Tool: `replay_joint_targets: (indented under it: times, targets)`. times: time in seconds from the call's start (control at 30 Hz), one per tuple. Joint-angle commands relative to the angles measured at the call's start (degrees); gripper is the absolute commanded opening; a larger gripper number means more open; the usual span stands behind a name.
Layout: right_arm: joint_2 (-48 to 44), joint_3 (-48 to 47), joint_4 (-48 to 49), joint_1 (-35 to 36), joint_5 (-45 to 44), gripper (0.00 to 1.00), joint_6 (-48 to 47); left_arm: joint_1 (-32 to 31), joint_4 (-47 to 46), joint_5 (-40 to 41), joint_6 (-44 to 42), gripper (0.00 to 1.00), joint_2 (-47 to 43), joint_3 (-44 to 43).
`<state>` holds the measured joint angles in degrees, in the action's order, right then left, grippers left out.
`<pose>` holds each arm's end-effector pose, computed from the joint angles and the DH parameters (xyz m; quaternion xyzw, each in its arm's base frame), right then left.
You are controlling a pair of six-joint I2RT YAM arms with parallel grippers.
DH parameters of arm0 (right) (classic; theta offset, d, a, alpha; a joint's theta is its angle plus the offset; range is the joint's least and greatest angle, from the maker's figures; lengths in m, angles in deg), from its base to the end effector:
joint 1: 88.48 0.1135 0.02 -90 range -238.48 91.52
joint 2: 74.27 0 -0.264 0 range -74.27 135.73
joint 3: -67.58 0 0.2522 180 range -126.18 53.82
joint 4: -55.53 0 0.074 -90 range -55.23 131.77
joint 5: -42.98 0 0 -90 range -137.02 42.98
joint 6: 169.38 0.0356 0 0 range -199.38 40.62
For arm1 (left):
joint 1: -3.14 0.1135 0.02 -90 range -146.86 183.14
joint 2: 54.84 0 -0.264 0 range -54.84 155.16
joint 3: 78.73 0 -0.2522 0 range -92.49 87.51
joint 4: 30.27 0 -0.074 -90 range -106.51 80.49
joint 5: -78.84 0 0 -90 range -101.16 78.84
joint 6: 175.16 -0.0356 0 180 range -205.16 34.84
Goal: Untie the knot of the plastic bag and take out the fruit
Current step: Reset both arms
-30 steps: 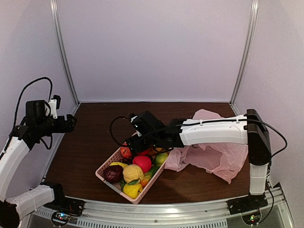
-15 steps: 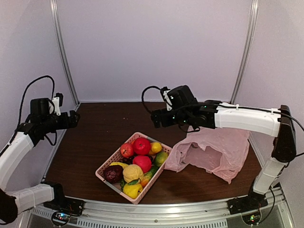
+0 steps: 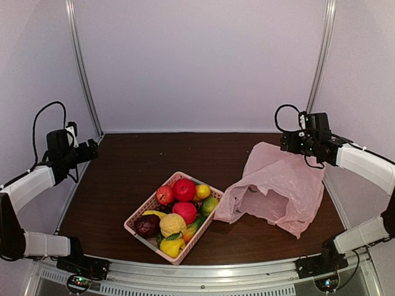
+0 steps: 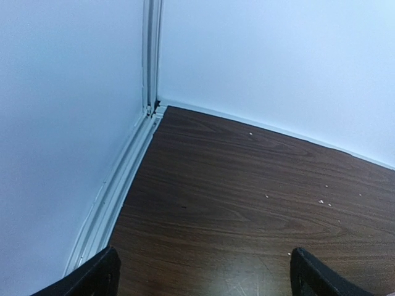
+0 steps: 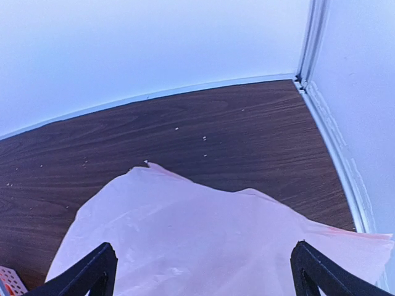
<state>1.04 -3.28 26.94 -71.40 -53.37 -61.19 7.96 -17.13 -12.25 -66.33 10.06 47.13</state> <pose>0.2843 0.0832 0.2897 0.0349 0.8773 0.0978 0.4685 0.2551 0.0208 0.2611 -0.1667 0.8214 -0.0744 0.5403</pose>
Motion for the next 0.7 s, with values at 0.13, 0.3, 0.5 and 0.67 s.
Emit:
replay_joint_targets:
  times: [0.13,0.3,0.5,0.67]
  targets:
    - [-14.7,14.5,15.9,-6.5,-2.1,0.99,-6.9,0.2,-17.6,10.6,-4.2,0.97,-3.1,9.9]
    - [-25.7,24.5,26.5,-6.7,-5.4,0.99,-10.0,0.2,-24.7,8.9,-4.2,0.97,-5.1,16.4]
    - [-35.1,36.2,34.6,-6.8,-5.5,0.99,-10.3,0.1,-27.7,9.5,-3.9,0.98,-8.2,22.2]
    - [-40.4,42.1,35.5,-6.8,-7.6,0.99,-9.5,0.1,-28.3,10.0,-4.1,0.97,-10.4,25.3]
